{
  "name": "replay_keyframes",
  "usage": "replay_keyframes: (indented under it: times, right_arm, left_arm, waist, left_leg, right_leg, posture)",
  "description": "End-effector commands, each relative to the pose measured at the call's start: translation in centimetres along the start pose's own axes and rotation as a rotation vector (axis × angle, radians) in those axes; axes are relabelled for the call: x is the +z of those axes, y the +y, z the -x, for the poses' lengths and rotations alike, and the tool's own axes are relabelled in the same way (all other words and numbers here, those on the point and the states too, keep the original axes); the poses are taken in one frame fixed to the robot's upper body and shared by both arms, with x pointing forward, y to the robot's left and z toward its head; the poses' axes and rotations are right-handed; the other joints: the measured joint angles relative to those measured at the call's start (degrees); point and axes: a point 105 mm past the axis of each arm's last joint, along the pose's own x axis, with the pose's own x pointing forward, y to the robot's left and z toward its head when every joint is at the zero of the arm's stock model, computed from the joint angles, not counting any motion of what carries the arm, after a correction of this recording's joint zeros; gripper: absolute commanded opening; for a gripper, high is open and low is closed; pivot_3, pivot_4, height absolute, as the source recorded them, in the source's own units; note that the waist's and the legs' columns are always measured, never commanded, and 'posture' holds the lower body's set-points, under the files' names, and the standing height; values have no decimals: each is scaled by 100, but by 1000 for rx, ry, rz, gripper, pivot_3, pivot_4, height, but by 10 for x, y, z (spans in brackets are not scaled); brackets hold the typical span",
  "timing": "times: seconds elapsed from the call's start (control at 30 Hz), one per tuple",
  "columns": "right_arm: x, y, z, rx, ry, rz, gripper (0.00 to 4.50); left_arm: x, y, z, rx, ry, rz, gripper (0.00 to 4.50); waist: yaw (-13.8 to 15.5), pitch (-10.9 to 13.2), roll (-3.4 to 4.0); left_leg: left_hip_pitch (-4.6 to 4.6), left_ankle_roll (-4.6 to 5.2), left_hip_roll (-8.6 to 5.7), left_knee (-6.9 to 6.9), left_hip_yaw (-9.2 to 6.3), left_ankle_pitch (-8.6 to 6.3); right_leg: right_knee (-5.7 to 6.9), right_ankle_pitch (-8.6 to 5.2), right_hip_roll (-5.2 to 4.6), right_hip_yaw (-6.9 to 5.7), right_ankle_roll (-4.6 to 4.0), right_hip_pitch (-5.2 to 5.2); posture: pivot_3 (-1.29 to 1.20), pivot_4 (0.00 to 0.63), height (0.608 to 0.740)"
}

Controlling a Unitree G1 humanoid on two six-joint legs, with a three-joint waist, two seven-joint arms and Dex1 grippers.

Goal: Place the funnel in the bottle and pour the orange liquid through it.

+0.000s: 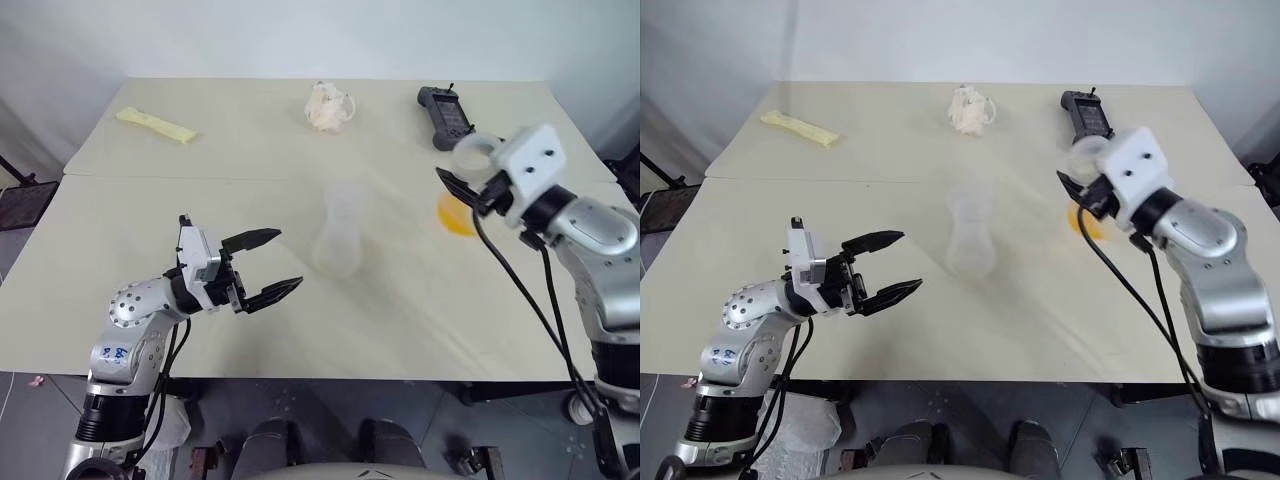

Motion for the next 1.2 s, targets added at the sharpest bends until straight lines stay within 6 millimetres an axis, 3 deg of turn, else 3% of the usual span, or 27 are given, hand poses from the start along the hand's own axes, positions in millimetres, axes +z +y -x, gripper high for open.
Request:
replay_keyframes:
  times: [0.03,0.13,0.43,0.77,1.2]
  right_arm:
    - [18,1,-13,-6,-66,254,2488]
    - [19,16,-27,62,-96,375,2488]
    - [35,24,-54,32,-192,592,2488]
    - [47,27,-60,-17,-246,778,2488]
    - [52,32,-68,-31,-284,834,2488]
  left_arm:
    - [6,1,-7,-5,-29,-43,4500]
    - [5,1,-9,-5,-31,-42,4500]
    - [5,2,-11,9,-43,-46,4500]
    - [5,5,-13,34,-43,-57,4500]
    - [5,5,-14,75,-57,-50,4500]
  waist:
    - [-11,0,0]
    - [-24,0,-1]
    - [-41,1,-1]
    - [-76,1,-1]
    - [-163,1,-1]
  left_leg:
    - [-1,0,1,-1,1,0]
    - [0,-2,4,-1,2,1]
    - [-3,-5,6,-1,7,3]
    - [-2,-6,7,-2,6,3]
    - [-2,-10,9,-7,5,5]
  right_leg:
    - [1,0,0,-2,0,-1]
    - [3,0,1,-4,0,-2]
    - [11,0,1,-2,0,-12]
    - [13,0,1,-1,0,-14]
    - [15,0,3,-2,0,-16]
  posture:
    - [0,150,740]
    - [0,150,740]
    - [0,150,740]
    - [0,150,740]
    - [0,150,740]
